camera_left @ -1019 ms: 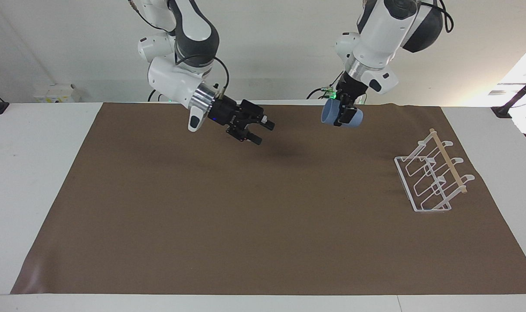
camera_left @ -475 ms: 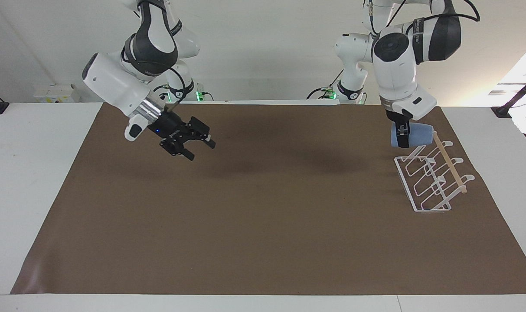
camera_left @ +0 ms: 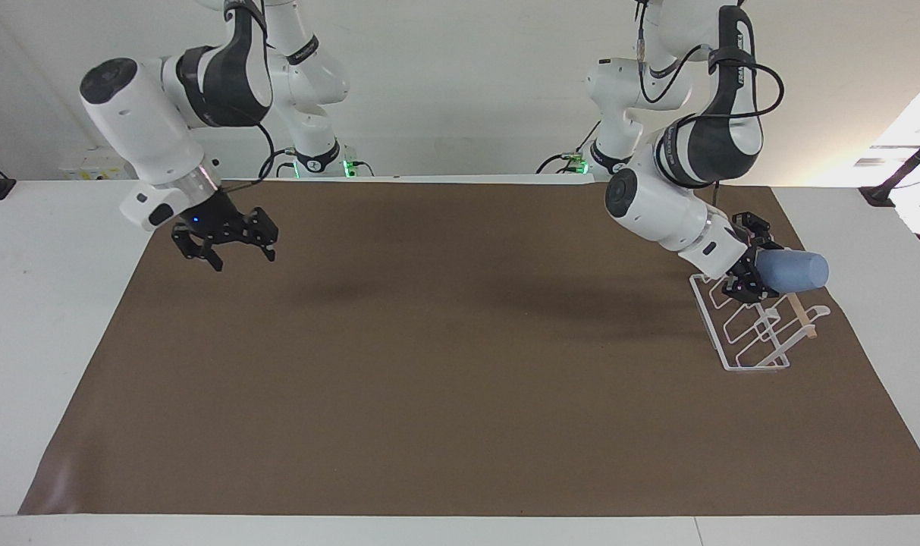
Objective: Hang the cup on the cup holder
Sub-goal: 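Carry the cup with the left gripper over the wire rack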
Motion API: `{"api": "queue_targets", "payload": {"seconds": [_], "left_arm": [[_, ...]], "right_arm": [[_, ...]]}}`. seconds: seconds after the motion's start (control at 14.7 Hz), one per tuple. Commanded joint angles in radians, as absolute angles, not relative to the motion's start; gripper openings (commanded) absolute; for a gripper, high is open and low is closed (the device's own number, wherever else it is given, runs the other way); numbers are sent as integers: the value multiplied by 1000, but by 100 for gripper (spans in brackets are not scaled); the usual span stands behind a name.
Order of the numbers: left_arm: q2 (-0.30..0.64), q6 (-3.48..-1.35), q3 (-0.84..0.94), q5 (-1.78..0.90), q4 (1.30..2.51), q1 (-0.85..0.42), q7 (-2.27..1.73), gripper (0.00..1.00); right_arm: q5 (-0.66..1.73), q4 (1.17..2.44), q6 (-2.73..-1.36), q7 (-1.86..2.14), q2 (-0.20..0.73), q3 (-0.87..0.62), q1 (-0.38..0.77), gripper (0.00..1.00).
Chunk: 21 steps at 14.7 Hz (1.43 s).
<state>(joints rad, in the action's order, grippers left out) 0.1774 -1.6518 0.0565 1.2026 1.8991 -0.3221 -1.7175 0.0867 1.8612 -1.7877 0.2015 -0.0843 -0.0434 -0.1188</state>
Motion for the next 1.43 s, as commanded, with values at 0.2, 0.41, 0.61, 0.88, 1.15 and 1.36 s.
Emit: {"api": "queue_targets", "payload": {"seconds": [0.2,0.41,0.61,0.88,1.15,1.36], "left_arm": [[331,-1554,63,1402,1839,-321,-1962,0],[373,-1517,61,1422,1833,-321,-2092,0],[391,-1477,63,1440,1836,-319,-2215,0],[405,-1450,66,1437,1851,-319,-2295,0],[459,-1450,67,1425,1871,-314,-2342,0],[501,-1462,69,1422,1867,-310,-2398,2]], "right_arm": [[-32,1649,-1507,187,-87,-57,-152,99],[-51,1605,-1465,186,-72,-57,-140,99],[-74,1534,-1393,179,-36,-55,-127,99],[-71,1517,-1377,167,-12,-54,-101,99],[-72,1528,-1351,121,-21,29,-29,99],[-72,1528,-1341,118,-21,104,58,99]]}}
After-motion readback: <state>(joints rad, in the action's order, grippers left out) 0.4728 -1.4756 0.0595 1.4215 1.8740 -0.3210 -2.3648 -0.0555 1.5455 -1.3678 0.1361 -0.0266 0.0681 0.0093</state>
